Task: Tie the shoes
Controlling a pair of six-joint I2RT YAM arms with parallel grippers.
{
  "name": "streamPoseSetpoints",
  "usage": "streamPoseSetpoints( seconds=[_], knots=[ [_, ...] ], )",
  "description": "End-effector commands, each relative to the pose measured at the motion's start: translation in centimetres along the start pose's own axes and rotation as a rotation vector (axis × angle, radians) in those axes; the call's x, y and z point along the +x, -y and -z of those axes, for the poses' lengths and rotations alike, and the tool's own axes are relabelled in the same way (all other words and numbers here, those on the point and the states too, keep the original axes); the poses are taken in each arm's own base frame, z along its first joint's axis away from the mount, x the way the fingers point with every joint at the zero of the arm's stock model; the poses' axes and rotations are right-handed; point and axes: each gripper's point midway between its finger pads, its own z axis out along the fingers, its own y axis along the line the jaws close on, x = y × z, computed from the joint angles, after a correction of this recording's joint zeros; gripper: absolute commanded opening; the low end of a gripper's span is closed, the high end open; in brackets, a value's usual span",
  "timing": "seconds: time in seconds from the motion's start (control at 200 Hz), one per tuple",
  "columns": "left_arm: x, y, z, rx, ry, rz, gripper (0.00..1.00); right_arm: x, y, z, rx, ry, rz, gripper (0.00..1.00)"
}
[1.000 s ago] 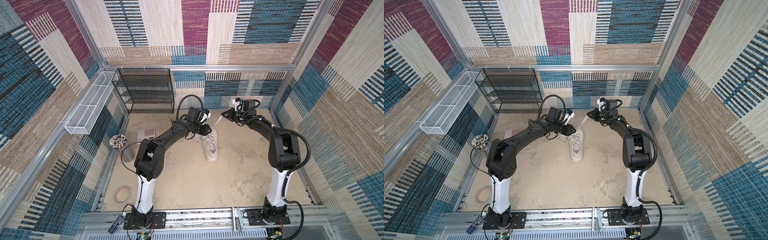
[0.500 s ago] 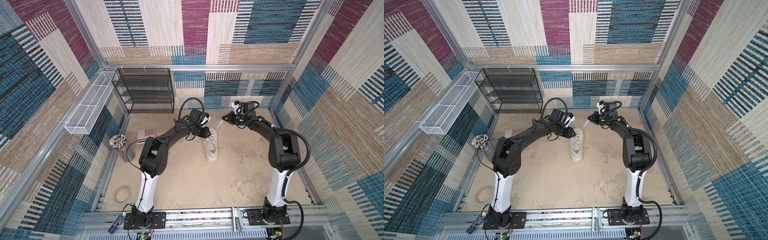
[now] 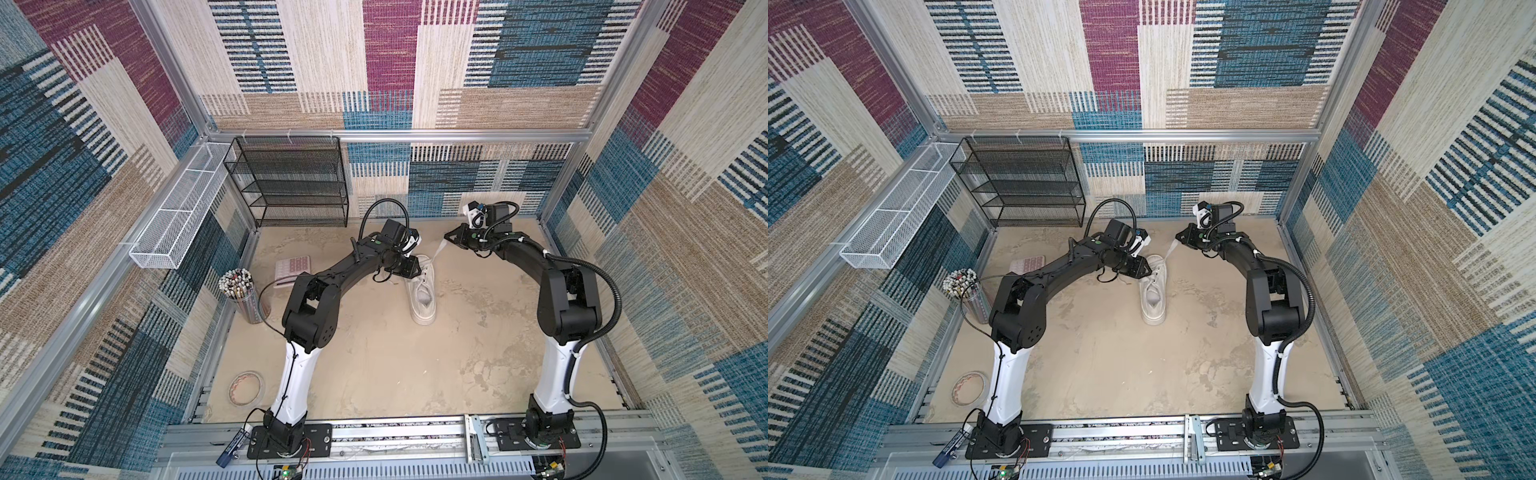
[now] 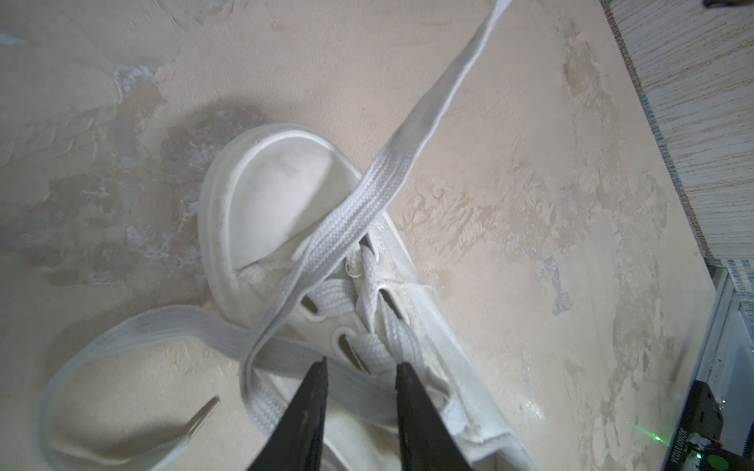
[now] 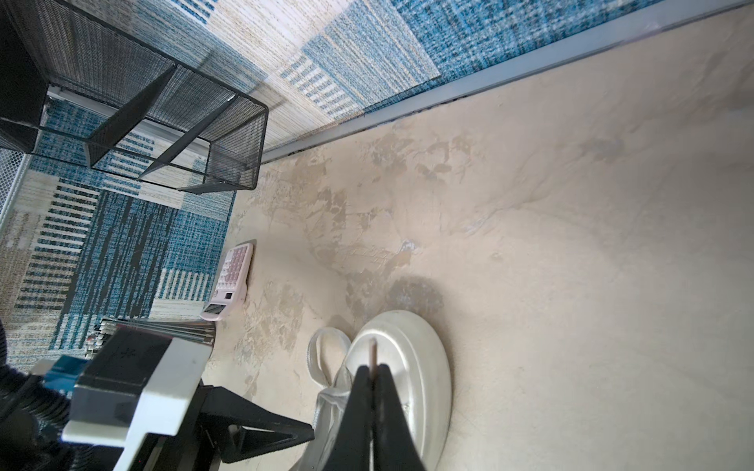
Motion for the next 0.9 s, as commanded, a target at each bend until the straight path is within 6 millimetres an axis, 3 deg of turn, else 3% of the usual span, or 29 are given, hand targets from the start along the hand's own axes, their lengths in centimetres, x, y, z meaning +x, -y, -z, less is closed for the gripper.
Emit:
streamPoseSetpoints(
  seconds=[0.0, 0.09, 0.476, 0.891],
  knots=[
    [0.6, -0.2, 0.1, -0.015, -0.023, 0.032, 0.35, -0.2, -0.3, 0.2, 0.006, 0.009, 0.024, 0.00],
    [0.2, 0.0, 0.6, -0.019, -0.010, 0.042, 0.39, 0.1, -0.1, 0.1, 0.013, 0.004, 0.026, 0.00],
    [-0.5, -0.1, 2.0, -0.067, -0.001, 0.092, 0.40, 1.0, 0.3, 0.0, 0.025, -0.009, 0.028, 0.00],
    [1.5, 0.1, -0.3, -0.018, -0.081, 0.191, 0.37, 0.6, 0.0, -0.1, 0.024, -0.008, 0.044, 0.00]
  ],
)
